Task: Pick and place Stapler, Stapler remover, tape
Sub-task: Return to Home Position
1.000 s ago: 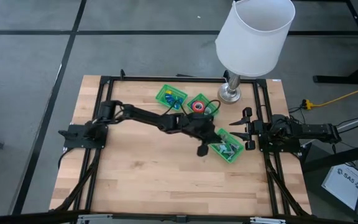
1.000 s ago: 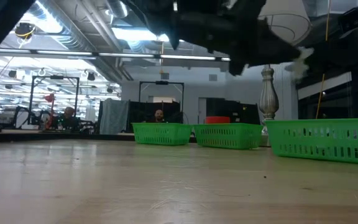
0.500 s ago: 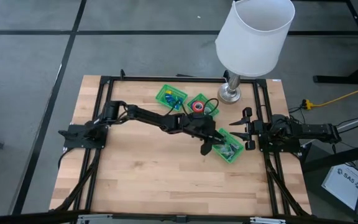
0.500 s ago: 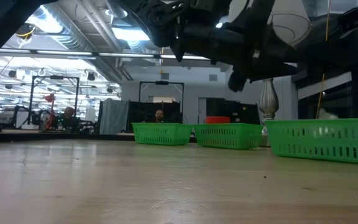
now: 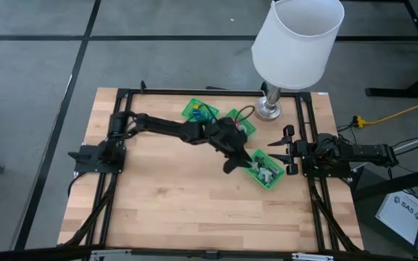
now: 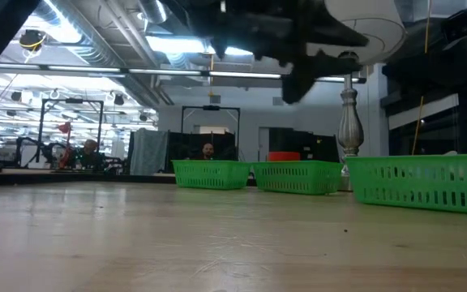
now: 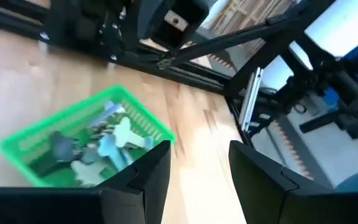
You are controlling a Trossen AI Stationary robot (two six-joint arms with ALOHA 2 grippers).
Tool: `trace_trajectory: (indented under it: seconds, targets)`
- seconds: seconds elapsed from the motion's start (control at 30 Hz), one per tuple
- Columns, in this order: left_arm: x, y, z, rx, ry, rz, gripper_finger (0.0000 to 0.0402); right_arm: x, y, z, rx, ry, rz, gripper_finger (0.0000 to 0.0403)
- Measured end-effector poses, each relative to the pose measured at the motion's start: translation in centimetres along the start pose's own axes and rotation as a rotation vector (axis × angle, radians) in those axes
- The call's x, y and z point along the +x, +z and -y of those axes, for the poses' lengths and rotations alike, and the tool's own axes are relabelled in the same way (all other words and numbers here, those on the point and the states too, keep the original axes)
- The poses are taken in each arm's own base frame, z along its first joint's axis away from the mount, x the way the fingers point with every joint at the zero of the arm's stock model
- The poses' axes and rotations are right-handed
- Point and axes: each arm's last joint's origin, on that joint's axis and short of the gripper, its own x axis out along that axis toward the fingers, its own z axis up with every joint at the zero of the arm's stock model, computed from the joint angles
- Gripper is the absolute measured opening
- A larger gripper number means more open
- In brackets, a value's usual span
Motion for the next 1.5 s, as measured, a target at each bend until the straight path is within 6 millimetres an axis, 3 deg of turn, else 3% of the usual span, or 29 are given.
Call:
trace_trajectory:
  seconds: [0.17,0.3,0.67,0.83,1.13,1.5]
  targets:
    - [-3.2,1.2,1.9,0.104,0.135,-0.072,0.0162,0.0,0.0,0.0,0.000,0.000,0.000,0.0179]
    - [-6.1,0.1,3.2,0.168,0.318,-0.099,0.0161,0.0,0.0,0.0,0.000,0.000,0.000,0.0179]
    - [-17.4,-7.5,6.0,0.113,0.414,0.092,0.0163,0.0,0.0,0.0,0.000,0.000,0.000,0.0179]
    - [-21.6,-11.3,6.9,0.062,0.463,0.167,0.0159,0.0,0.0,0.0,0.000,0.000,-0.001,0.0179]
    - [-25.5,-17.5,6.5,-0.080,0.431,0.216,0.0164,0.0,0.0,0.0,0.000,0.000,0.000,0.0179]
    - [-27.9,-19.9,6.4,0.131,0.369,0.495,0.0164,0.0,0.0,0.0,0.000,0.000,0.000,0.0179]
